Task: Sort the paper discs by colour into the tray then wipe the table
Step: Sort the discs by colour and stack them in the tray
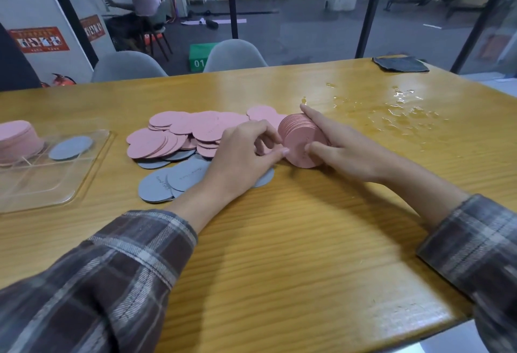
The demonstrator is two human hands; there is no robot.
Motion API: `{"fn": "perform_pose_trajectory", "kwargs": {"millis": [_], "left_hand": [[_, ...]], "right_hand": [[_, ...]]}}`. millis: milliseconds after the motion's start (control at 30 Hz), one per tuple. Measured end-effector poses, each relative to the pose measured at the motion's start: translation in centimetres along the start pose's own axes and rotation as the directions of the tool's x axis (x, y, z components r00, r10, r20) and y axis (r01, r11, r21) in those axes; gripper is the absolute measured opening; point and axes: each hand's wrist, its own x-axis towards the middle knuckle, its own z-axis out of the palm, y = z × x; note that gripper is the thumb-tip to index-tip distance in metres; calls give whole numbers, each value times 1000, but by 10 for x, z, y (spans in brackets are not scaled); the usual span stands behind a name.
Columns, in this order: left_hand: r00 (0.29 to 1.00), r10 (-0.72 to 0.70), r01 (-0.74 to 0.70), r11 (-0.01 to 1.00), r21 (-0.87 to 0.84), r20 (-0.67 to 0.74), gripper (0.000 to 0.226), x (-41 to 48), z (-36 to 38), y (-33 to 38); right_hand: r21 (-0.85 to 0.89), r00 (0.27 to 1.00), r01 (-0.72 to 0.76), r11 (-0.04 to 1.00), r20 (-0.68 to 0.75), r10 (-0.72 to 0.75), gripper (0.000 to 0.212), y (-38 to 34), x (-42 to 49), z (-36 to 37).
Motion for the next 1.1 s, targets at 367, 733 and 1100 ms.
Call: {"fn": "perform_pose_trajectory", "kwargs": {"millis": [367, 733, 1100], "left_hand": [[993, -6, -45, 902, 430, 116, 46, -7, -22, -24], [976, 38, -99, 954, 284, 215, 22, -4, -23, -15], [982, -100, 103, 995, -14, 160, 36, -1, -25, -1]], "right_hand": [[-72, 997, -35, 997, -77, 30, 77, 6, 2, -1], [-81, 995, -59, 995, -90, 52, 76, 8, 4, -2], [10, 995, -51, 999, -83, 51, 76, 7, 4, -2]]}}
